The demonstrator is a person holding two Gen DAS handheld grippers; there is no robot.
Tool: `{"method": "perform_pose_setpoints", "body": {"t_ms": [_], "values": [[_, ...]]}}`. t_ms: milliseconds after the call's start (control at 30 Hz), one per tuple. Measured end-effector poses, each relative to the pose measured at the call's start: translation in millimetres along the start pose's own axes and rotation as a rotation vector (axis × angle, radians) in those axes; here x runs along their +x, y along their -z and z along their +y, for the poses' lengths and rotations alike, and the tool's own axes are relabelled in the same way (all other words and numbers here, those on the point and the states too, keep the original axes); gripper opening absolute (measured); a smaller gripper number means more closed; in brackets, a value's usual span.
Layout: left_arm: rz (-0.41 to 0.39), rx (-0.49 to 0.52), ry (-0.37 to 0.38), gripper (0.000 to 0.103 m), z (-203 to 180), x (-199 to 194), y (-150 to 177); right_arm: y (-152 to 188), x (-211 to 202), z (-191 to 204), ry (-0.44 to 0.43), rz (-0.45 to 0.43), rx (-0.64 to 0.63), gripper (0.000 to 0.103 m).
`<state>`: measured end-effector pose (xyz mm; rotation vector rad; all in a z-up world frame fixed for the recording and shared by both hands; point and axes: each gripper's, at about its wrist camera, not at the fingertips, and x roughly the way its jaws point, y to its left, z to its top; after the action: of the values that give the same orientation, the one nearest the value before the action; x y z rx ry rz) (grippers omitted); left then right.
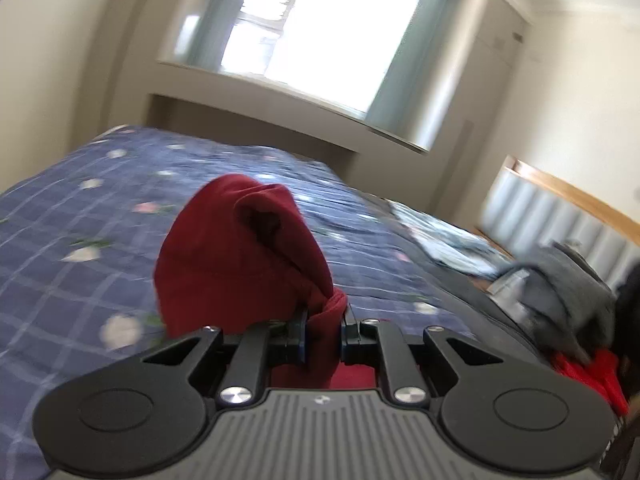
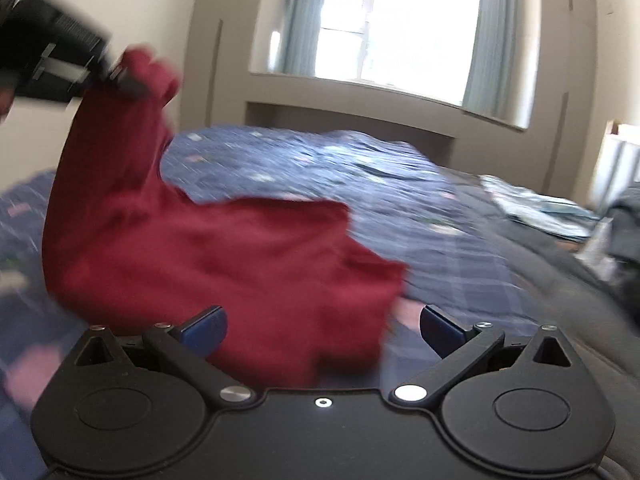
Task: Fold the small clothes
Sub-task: 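Lift the held sweater edge with the left gripper and fold it over, then open the left gripper and withdraw it from the sweater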
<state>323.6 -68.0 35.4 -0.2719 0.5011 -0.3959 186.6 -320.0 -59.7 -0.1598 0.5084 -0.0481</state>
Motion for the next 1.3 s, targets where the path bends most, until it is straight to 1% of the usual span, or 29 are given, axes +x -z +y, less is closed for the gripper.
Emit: {"method": "perform_pose_setpoints", "body": {"t_ms": [67, 167, 267, 300, 367, 467, 500, 567, 767, 867, 900, 933, 967, 1000, 1033, 1100, 1167, 1200, 1233, 1300], "values": [[0.023, 0.039, 0.052, 0.015, -26.4, 11.1, 2.4, 14.0, -12.3, -13.1, 0.027, 0.023, 0.038, 0.102], [0.07, 0.107, 0.126, 0.015, -66.4, 25.5, 17.0, 30.5, -23.0, -27.9, 0.057, 0.065, 0.097, 0.102], [0.134, 0.188, 0.163, 0.015, -101.7, 41.6, 40.6, 45.7, -24.8, -33.7, 0.112, 0.104, 0.14, 0.102], [0.161, 0.213, 0.162, 0.015, -111.2, 47.6, 49.0, 50.6, -24.8, -34.8, 0.121, 0.111, 0.152, 0.102], [0.208, 0.26, 0.149, 0.015, -125.4, 58.3, 66.7, 59.4, -31.2, -36.5, 0.125, 0.095, 0.181, 0.102], [0.265, 0.33, 0.124, 0.015, -136.7, 67.1, 88.7, 64.9, -37.3, -34.5, 0.137, 0.074, 0.187, 0.102], [0.276, 0.337, 0.121, 0.015, -138.4, 67.0, 94.4, 65.9, -37.8, -33.6, 0.141, 0.071, 0.184, 0.103], [0.286, 0.348, 0.118, 0.015, -136.0, 65.1, 99.6, 66.0, -35.8, -34.4, 0.145, 0.073, 0.191, 0.103], [0.282, 0.435, 0.103, 0.015, -141.5, 62.0, 109.9, 64.8, -28.2, -38.7, 0.143, 0.066, 0.226, 0.103], [0.281, 0.434, 0.103, 0.018, -142.6, 61.8, 111.8, 65.5, -28.0, -40.3, 0.139, 0.063, 0.233, 0.103], [0.286, 0.418, 0.11, 0.025, -141.2, 61.8, 111.6, 65.9, -27.9, -40.7, 0.137, 0.062, 0.235, 0.103], [0.293, 0.389, 0.123, 0.041, -138.6, 61.9, 110.9, 65.9, -27.7, -41.0, 0.137, 0.062, 0.237, 0.103], [0.303, 0.352, 0.148, 0.05, -135.7, 61.2, 109.8, 66.1, -27.7, -41.4, 0.135, 0.061, 0.239, 0.103], [0.305, 0.316, 0.17, 0.063, -133.0, 60.2, 107.6, 66.1, -27.6, -41.7, 0.134, 0.061, 0.241, 0.103], [0.3, 0.288, 0.184, 0.07, -130.8, 57.9, 106.5, 66.2, -27.5, -41.6, 0.134, 0.061, 0.241, 0.103], [0.287, 0.267, 0.2, 0.075, -128.0, 50.7, 104.8, 66.3, -27.6, -41.7, 0.135, 0.06, 0.239, 0.103], [0.271, 0.248, 0.198, 0.083, -124.6, 43.0, 102.0, 66.5, -27.5, -42.1, 0.136, 0.058, 0.239, 0.103], [0.26, 0.234, 0.196, 0.089, -121.6, 38.3, 99.8, 66.6, -27.4, -42.0, 0.136, 0.059, 0.239, 0.103], [0.247, 0.219, 0.186, 0.095, -118.4, 33.1, 97.2, 66.8, -27.4, -42.0, 0.137, 0.058, 0.238, 0.103], [0.211, 0.189, 0.147, 0.1, -109.9, 21.7, 91.2, 67.0, -27.5, -42.0, 0.138, 0.058, 0.238, 0.103]]}}
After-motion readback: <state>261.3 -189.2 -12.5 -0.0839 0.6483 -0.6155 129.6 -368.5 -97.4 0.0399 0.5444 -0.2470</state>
